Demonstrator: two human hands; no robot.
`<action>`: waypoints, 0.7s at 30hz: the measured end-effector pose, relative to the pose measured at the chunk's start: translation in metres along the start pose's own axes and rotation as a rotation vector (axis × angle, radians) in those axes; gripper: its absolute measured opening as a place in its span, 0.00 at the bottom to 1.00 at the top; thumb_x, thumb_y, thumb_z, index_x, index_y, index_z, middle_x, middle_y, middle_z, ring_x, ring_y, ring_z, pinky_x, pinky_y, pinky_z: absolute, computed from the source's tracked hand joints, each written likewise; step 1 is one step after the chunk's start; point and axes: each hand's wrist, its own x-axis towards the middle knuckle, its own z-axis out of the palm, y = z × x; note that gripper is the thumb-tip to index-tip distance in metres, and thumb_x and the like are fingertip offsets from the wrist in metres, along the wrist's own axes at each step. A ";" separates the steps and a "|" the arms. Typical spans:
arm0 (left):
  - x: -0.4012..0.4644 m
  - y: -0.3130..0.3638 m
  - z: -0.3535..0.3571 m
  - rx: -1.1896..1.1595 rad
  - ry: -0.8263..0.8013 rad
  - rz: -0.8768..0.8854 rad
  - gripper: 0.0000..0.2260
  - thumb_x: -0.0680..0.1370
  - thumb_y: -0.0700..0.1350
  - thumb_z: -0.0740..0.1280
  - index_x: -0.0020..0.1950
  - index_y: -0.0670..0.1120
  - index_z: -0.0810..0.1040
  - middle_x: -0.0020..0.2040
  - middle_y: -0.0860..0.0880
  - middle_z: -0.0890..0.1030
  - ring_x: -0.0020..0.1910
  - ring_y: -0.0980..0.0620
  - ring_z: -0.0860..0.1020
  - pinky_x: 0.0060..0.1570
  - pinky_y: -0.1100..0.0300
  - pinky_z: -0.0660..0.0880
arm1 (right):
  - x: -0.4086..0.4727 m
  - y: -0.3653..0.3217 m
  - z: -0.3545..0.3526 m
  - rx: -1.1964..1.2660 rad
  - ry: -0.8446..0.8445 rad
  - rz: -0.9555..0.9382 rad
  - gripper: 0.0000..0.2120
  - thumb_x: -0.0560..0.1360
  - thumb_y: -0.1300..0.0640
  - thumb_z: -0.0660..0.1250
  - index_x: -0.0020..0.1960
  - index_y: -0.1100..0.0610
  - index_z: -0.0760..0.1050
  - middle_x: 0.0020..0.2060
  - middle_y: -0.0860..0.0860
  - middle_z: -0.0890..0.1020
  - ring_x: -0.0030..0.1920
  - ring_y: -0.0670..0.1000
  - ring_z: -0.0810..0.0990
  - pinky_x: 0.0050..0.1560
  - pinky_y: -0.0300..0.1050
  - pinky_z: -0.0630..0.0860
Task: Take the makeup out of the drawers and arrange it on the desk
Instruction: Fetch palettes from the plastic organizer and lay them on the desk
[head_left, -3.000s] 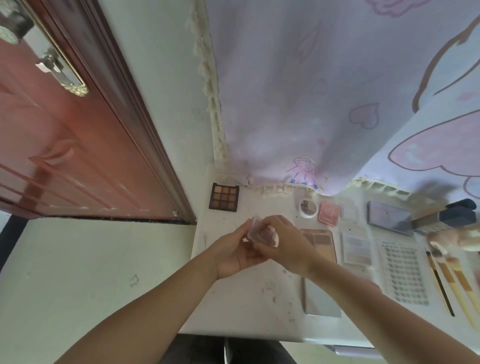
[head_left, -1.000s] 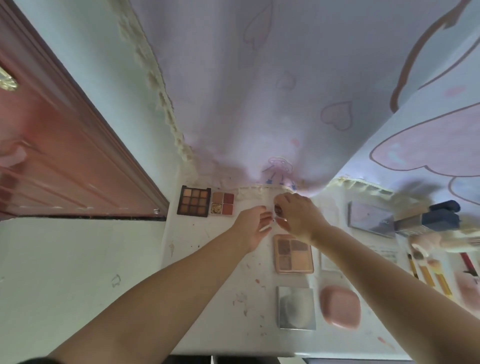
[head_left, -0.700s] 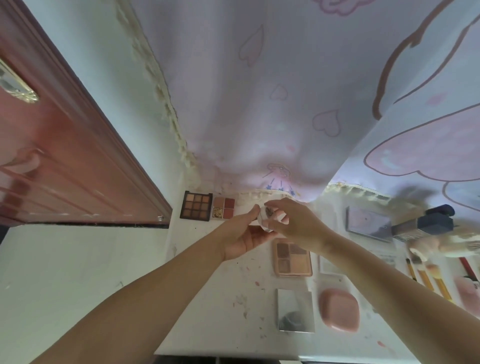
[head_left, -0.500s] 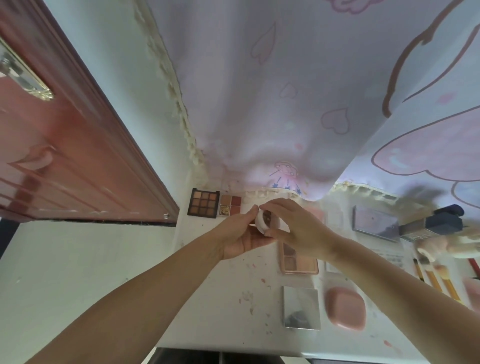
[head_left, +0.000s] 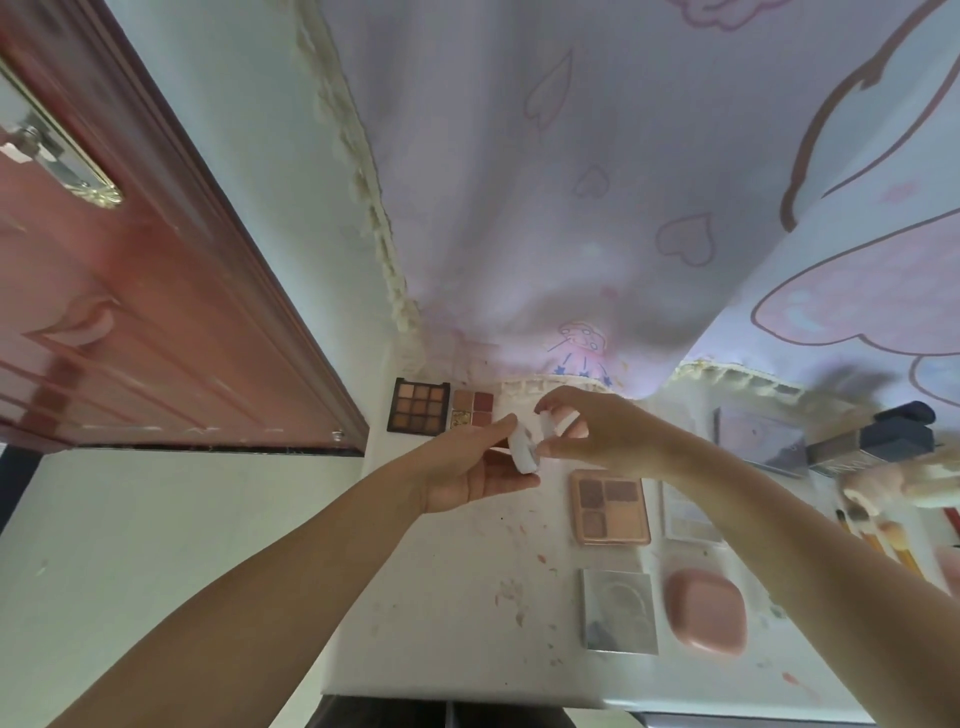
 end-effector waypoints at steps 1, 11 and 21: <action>0.000 0.000 -0.005 -0.020 0.024 -0.013 0.15 0.80 0.46 0.61 0.60 0.36 0.74 0.50 0.38 0.79 0.48 0.43 0.80 0.50 0.52 0.80 | 0.001 0.004 -0.003 0.020 0.045 -0.015 0.21 0.72 0.50 0.71 0.63 0.48 0.71 0.55 0.44 0.77 0.51 0.44 0.79 0.49 0.35 0.74; 0.015 0.004 -0.015 0.213 0.042 0.150 0.08 0.77 0.39 0.66 0.56 0.40 0.77 0.53 0.44 0.81 0.53 0.50 0.79 0.57 0.59 0.77 | 0.048 0.060 0.032 0.143 0.304 0.162 0.29 0.72 0.51 0.72 0.70 0.53 0.67 0.66 0.50 0.73 0.65 0.50 0.72 0.59 0.39 0.66; 0.068 0.009 -0.003 1.309 0.302 0.541 0.21 0.76 0.41 0.66 0.67 0.44 0.66 0.59 0.50 0.64 0.49 0.54 0.73 0.48 0.70 0.66 | 0.074 0.082 0.029 -0.414 0.307 0.144 0.27 0.74 0.46 0.66 0.70 0.51 0.65 0.66 0.54 0.68 0.68 0.57 0.64 0.66 0.48 0.62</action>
